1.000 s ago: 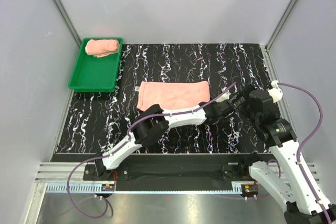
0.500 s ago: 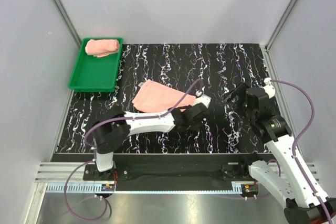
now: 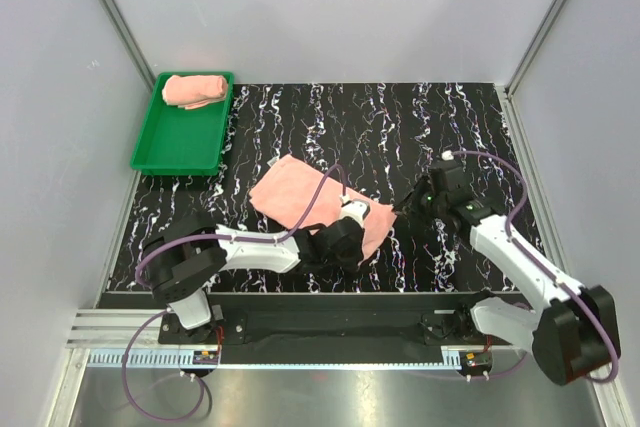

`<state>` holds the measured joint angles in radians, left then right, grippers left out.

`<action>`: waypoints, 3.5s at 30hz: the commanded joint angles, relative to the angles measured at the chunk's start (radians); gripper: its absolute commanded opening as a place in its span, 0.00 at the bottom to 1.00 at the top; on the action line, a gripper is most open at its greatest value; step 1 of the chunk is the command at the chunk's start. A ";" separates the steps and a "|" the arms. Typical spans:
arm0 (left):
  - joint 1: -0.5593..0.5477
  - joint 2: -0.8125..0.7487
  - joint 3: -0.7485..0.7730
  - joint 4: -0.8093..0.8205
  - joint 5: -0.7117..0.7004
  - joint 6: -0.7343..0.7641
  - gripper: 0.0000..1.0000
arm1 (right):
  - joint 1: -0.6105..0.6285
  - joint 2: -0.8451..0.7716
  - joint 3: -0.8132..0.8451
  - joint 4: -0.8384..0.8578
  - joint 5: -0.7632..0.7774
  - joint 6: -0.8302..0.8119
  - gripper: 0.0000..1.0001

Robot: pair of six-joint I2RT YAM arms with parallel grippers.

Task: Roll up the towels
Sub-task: Roll the towel

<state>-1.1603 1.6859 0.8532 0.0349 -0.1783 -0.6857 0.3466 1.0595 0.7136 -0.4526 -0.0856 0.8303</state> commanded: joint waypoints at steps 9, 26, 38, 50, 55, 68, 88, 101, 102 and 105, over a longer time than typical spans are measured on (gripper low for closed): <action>-0.013 -0.072 -0.040 0.059 -0.001 -0.041 0.00 | 0.210 0.410 0.121 0.138 -0.097 0.007 0.08; -0.010 -0.255 -0.143 -0.016 -0.059 -0.101 0.00 | 0.051 0.482 0.132 0.038 0.018 -0.120 0.06; 0.024 -0.342 -0.147 -0.084 -0.033 -0.195 0.00 | 0.019 0.415 0.312 -0.205 0.299 -0.154 0.23; 0.206 -0.417 -0.365 0.186 0.232 -0.399 0.00 | 0.015 0.211 0.359 -0.227 0.288 -0.146 0.59; 0.290 -0.431 -0.494 0.342 0.310 -0.517 0.00 | 0.055 0.064 0.127 0.024 -0.023 -0.155 0.59; 0.372 -0.324 -0.563 0.454 0.419 -0.673 0.00 | 0.287 0.246 -0.060 0.436 -0.140 -0.057 0.59; 0.519 -0.098 -0.637 0.710 0.609 -0.784 0.00 | 0.319 0.434 -0.137 0.678 -0.161 -0.020 0.57; 0.553 -0.089 -0.654 0.715 0.619 -0.773 0.00 | 0.319 0.576 -0.169 0.781 -0.172 -0.017 0.72; 0.557 -0.088 -0.654 0.715 0.623 -0.772 0.00 | 0.319 0.557 -0.174 0.773 -0.168 -0.019 0.76; 0.567 -0.078 -0.652 0.732 0.638 -0.776 0.00 | 0.319 0.512 -0.197 0.755 -0.166 -0.025 0.86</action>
<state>-0.6083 1.5921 0.2199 0.8066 0.4644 -1.4822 0.6575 1.5898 0.5663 0.3927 -0.2825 0.8337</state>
